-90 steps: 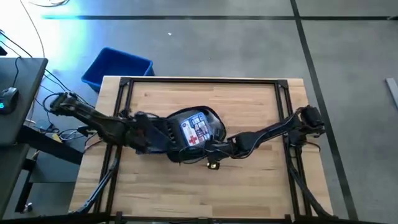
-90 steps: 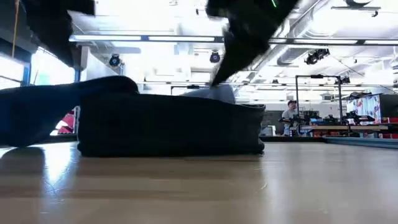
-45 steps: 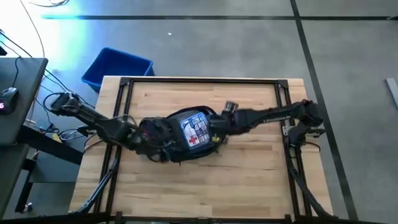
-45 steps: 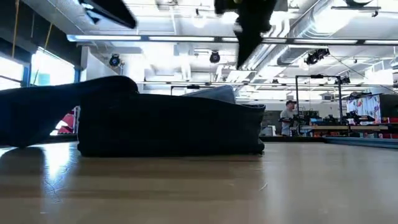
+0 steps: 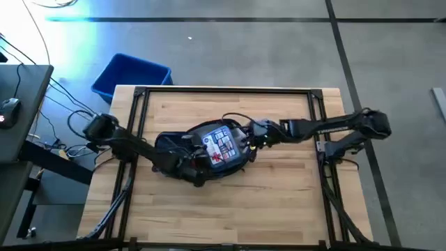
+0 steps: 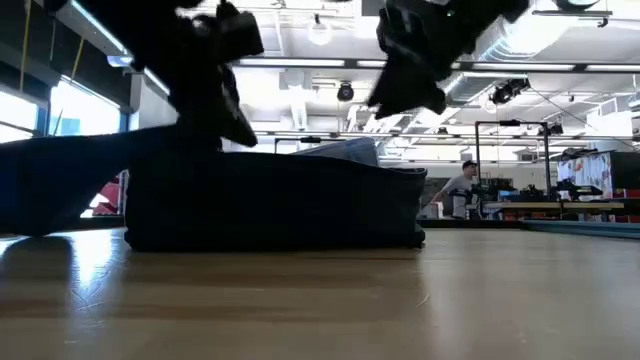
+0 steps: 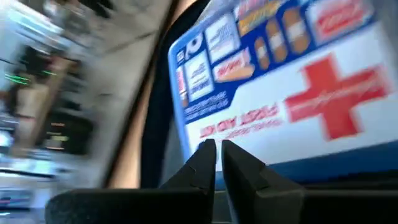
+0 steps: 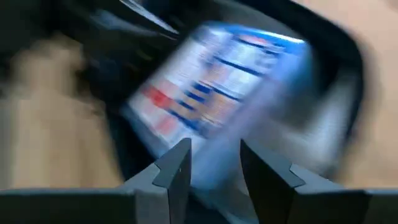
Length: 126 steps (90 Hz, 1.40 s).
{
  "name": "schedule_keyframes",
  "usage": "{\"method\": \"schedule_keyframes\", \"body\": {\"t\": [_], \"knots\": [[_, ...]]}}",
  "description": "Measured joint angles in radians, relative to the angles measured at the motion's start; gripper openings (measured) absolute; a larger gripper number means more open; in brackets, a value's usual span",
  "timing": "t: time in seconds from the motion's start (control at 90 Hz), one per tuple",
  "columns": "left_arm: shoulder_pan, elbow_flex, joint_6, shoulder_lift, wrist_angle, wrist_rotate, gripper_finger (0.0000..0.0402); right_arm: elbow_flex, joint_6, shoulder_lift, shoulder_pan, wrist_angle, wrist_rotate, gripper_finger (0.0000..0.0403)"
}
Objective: Unpack backpack
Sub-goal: Remove the blue medicine kit from the backpack
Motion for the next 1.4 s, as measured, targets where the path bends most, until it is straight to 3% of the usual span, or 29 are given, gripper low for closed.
{"method": "schedule_keyframes", "body": {"t": [0.111,0.233,0.556,0.689,0.9,1.022,1.233,1.4], "knots": [[-0.002,0.001,0.018,0.047,0.004,-0.046,0.0007,-0.071,0.106,0.032,0.004,0.162,-0.061,0.0126],[-0.001,0.002,0.021,0.069,0.011,-0.042,0.0007,-0.074,0.119,0.072,-0.013,0.120,-0.102,0.0146],[0.003,0.001,0.010,0.067,0.034,-0.001,0.0007,-0.069,0.144,0.136,-0.090,0.080,-0.154,0.0279],[0.022,0.001,0.009,0.065,0.056,0.029,0.0007,-0.068,0.160,0.192,-0.089,0.137,-0.197,0.0308],[0.054,0.000,0.009,0.064,0.066,0.083,0.0006,-0.070,0.197,0.276,-0.074,0.340,-0.221,0.0310],[0.057,0.000,-0.012,0.064,0.060,0.083,0.0006,-0.070,0.203,0.272,-0.074,0.348,-0.219,0.0292],[0.057,0.000,-0.021,0.064,0.056,0.073,0.0006,-0.070,0.257,0.269,-0.072,0.367,-0.214,0.0226],[0.061,0.000,-0.021,0.064,0.070,0.072,0.0006,-0.070,0.262,0.271,-0.060,0.378,-0.205,0.0235]]}}
